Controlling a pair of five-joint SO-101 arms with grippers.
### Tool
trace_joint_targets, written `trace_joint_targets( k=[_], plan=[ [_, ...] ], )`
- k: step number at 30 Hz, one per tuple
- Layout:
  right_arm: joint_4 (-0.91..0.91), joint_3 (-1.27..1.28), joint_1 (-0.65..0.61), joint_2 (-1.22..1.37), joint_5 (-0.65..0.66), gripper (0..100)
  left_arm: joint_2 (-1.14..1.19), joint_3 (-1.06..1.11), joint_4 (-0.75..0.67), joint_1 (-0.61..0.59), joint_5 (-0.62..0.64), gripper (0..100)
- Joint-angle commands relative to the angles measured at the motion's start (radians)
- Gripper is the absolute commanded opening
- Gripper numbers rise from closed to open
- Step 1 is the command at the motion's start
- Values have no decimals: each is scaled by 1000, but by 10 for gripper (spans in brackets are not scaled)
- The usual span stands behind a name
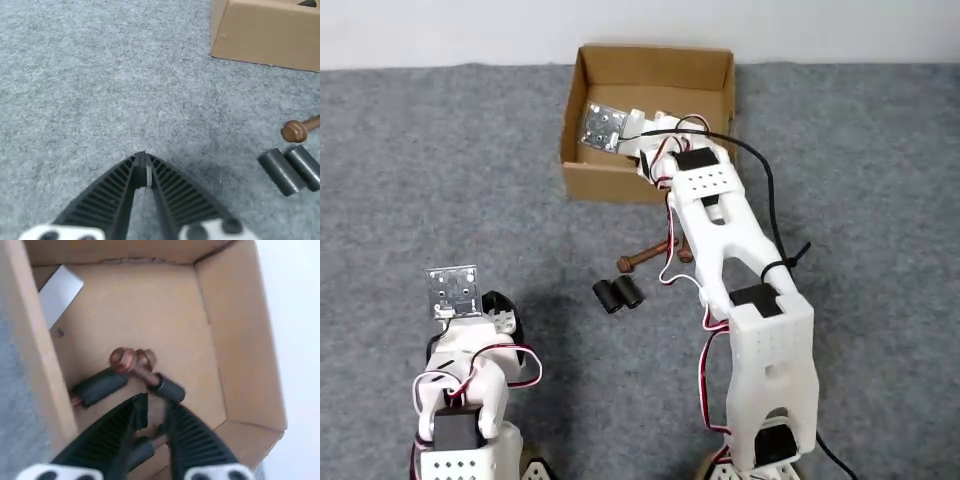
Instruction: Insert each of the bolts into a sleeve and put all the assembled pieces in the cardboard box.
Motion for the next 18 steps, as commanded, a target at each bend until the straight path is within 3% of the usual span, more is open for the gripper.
trace_joint_targets(
  k=[1, 4, 9, 18],
  plan=[
    [131, -12, -13, -105, 8, 12, -3, -5, 8, -3, -9, 5],
    [225, -12, -30, -177, -71, 9, -3, -5, 8, -5, -9, 5],
    [401, -12, -38, -283, -353, 9, -3, -5, 8, -5, -9, 5],
    [668, -12, -42, -392, -709, 9, -3, -5, 8, -5, -9, 5]
  ],
)
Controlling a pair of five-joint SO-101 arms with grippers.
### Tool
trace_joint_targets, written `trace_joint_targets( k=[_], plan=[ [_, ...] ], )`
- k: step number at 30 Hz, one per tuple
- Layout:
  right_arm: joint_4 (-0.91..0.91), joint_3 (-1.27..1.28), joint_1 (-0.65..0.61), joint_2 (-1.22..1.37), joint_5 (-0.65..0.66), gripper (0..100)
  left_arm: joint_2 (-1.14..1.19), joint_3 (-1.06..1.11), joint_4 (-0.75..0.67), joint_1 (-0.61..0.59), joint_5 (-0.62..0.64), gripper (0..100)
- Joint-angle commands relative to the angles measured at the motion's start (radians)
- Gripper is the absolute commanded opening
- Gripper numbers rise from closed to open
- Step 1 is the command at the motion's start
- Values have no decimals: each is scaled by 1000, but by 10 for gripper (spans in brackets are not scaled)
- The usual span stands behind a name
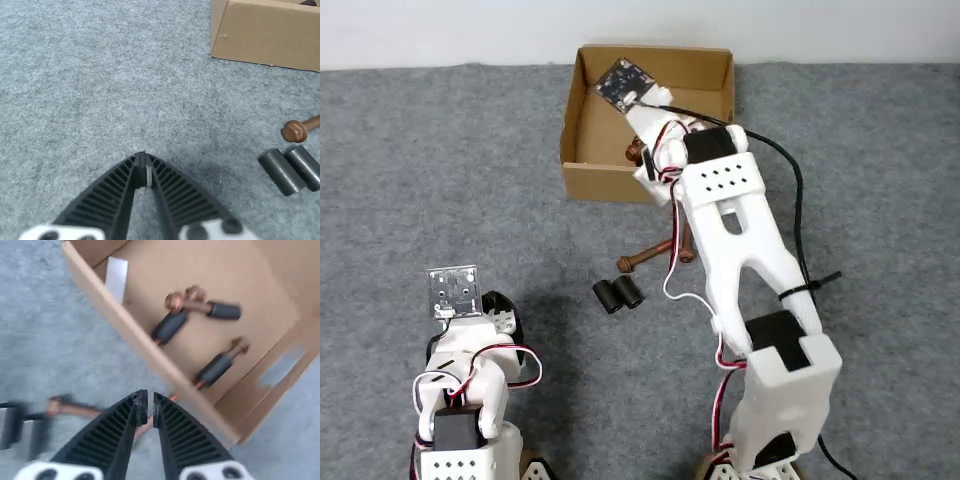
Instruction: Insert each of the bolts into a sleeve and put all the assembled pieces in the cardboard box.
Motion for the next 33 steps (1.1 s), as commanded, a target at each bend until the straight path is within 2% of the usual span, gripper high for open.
trace_joint_targets(
  k=[1, 6, 10, 14, 19, 25, 33],
  plan=[
    [94, -17, -5, -77, -133, 9, -3, -5, 9, -5, -9, 5],
    [260, -17, -30, -81, -295, 11, -3, -5, 8, -41, -9, 5],
    [489, -17, -128, -70, -463, 13, -3, -5, 6, -51, -9, 5],
    [547, -17, -214, -38, -566, 84, -3, -5, 8, -51, -9, 5],
    [498, -17, -266, 51, -566, 202, -3, -5, 8, -51, -9, 5],
    [389, -17, -282, 168, -557, 175, -3, -5, 8, -51, -9, 5],
    [260, -17, -275, 286, -446, 169, -3, -5, 8, -51, -9, 5]
  ],
)
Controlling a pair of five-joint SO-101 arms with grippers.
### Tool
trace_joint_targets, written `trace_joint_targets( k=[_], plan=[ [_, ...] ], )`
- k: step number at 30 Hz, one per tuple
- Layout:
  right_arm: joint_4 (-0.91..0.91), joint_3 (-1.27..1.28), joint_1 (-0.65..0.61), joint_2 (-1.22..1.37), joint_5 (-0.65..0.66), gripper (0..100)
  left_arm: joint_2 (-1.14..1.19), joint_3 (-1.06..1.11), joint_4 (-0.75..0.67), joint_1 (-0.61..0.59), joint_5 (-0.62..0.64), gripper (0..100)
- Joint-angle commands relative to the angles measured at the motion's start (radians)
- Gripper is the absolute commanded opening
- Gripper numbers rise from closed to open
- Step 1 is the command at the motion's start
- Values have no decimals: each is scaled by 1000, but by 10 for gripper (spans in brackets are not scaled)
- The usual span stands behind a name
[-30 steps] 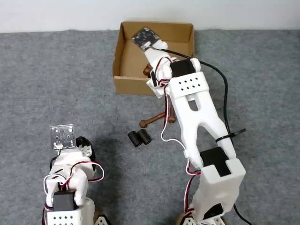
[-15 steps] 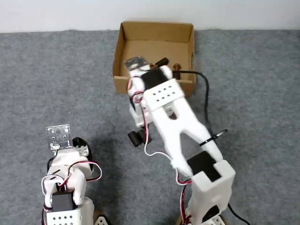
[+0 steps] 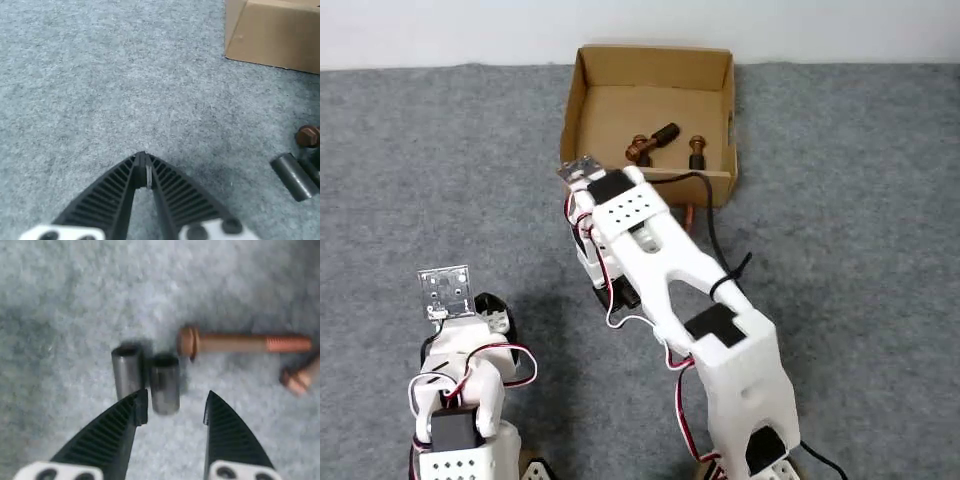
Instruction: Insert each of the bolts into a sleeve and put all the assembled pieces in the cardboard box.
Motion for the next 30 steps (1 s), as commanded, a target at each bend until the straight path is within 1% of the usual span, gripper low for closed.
trace_joint_targets(
  k=[1, 7, 8, 12, 14, 16, 21, 30],
  plan=[
    [-48, -17, -2, 22, 43, 169, -3, -5, 2, -5, -8, 5],
    [-50, -17, -2, 116, 40, 167, -3, -5, 2, -5, -8, 5],
    [-45, -17, -2, 125, 40, 152, -3, -5, 2, -5, -8, 5],
    [-44, -17, -2, 136, 9, 0, -3, -5, 2, -6, -8, 5],
    [-31, -17, -2, 119, 5, 31, -3, -5, 2, -6, -8, 5],
    [-10, -17, -2, 81, -9, 4, -3, -5, 2, -6, -8, 5],
    [65, -17, -2, -65, -68, 8, -3, -5, 2, -6, -8, 5],
    [260, -11, -2, -341, -276, 8, -3, -5, 3, -6, -8, 5]
  ],
)
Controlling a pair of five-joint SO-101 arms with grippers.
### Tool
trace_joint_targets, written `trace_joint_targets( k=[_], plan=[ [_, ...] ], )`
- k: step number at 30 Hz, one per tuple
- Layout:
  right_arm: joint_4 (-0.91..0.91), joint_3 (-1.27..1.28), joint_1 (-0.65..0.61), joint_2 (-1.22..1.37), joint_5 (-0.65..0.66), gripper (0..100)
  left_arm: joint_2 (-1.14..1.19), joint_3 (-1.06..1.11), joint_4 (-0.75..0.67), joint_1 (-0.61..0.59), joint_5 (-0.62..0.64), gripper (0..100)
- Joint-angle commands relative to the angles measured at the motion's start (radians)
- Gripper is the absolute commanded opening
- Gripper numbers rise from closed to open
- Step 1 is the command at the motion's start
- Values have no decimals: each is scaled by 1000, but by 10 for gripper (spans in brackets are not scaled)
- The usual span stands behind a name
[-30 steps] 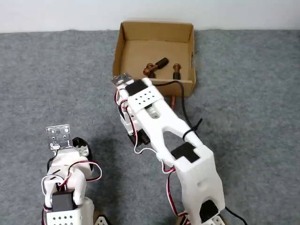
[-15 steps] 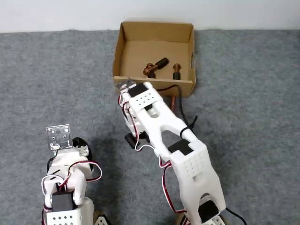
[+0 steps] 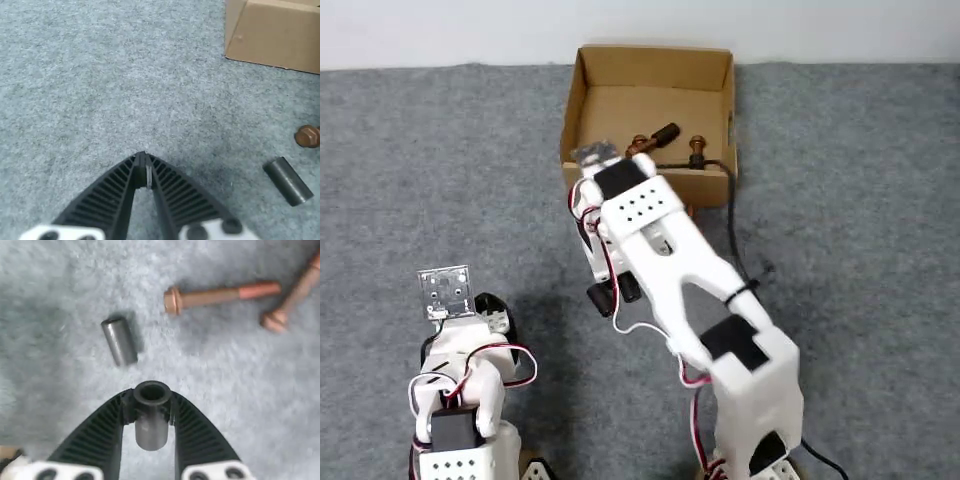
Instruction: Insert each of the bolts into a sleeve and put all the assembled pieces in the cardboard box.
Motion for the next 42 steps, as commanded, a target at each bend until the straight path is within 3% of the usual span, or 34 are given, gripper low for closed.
trace_joint_targets(
  k=[1, 9, 17, 28, 37, 42],
  plan=[
    [59, -11, -1, -140, -75, 8, -3, -5, 3, -6, -8, 5],
    [25, 137, 53, -361, -87, 8, -3, -5, 3, -6, -8, 5],
    [-156, 555, 183, -697, -86, 8, -3, -5, 3, -6, -8, 5],
    [-501, 1157, 515, -1152, -81, 8, -3, -5, 3, -5, -8, 5],
    [-518, 1402, 642, -1442, -77, 8, -5, -5, -9, 3, -6, 6],
    [-516, 1478, 664, -1616, 12, 8, -8, -5, -28, 110, -44, 6]
  ],
)
